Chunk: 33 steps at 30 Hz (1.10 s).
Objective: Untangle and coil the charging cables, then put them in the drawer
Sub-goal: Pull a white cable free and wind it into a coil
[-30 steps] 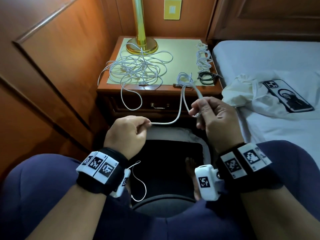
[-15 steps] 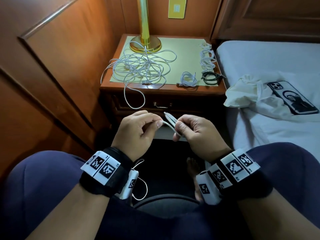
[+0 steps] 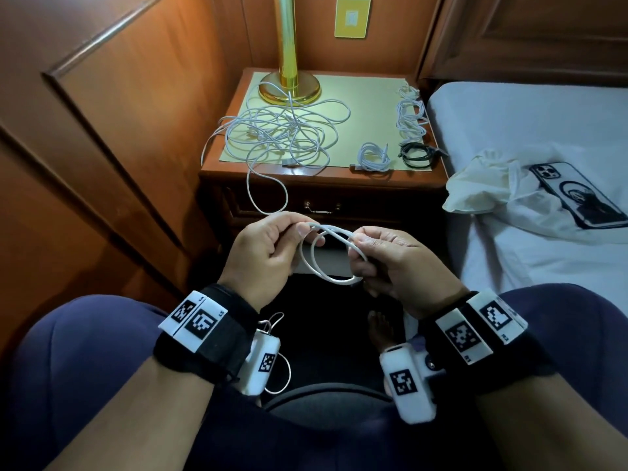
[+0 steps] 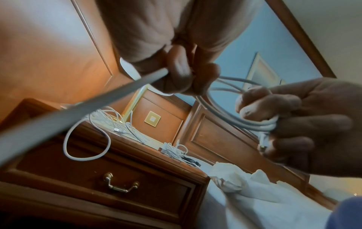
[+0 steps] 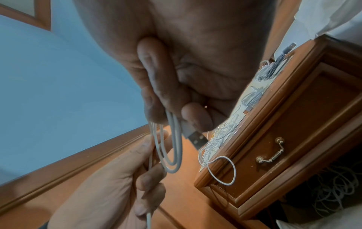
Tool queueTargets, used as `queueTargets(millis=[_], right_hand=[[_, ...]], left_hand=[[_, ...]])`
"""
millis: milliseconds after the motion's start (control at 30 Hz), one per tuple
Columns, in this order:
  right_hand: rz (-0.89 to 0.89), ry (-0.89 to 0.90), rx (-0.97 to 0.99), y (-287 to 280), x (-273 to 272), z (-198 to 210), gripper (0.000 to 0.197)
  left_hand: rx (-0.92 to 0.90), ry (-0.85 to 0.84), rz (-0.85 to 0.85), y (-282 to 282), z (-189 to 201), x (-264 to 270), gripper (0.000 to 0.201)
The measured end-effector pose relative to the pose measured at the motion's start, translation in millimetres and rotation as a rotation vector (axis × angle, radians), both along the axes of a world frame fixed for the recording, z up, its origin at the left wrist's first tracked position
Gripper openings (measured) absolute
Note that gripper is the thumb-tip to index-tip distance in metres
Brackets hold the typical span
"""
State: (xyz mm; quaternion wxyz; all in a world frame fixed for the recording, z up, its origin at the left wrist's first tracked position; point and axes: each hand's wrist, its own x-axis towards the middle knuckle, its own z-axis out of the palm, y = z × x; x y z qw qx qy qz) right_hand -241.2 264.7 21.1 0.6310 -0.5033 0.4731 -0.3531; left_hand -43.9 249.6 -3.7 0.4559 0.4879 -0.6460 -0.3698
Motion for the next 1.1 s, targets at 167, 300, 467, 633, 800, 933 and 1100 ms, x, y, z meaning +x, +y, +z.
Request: queueTargets(millis=[167, 300, 467, 633, 800, 933, 1100], right_hand=[[-0.033, -0.014, 0.010, 0.6, -0.2, -1.3, 0.033], [-0.046, 0.011, 0.031, 0.7, 2.6, -2.9, 0.033], [-0.037, 0.052, 0.046, 0.3, 4.4, -3.8, 0.033], [-0.025, 0.068, 0.041, -0.5, 4.5, -4.4, 0.033], [-0.016, 0.063, 0.036, -0.3, 1.9, -2.9, 0.034], [-0.031, 0.037, 0.043, -0.5, 0.0, -3.1, 0.030], [-0.041, 0.021, 0.052, -0.8, 1.0, -7.2, 0.029]], left_hand=[[0.060, 0.015, -0.068, 3.4, 1.0, -3.4, 0.022], [0.022, -0.084, -0.051, 1.3, -2.1, -2.9, 0.020], [-0.036, -0.180, -0.031, 3.4, -2.5, -2.8, 0.021], [-0.029, -0.136, 0.075, 0.3, -5.0, -0.9, 0.021], [-0.038, -0.136, 0.137, -1.0, -7.5, 1.6, 0.022], [-0.017, -0.107, 0.210, -4.6, -7.3, 4.6, 0.022], [0.062, -0.061, 0.174, -0.9, -5.1, 2.4, 0.023]])
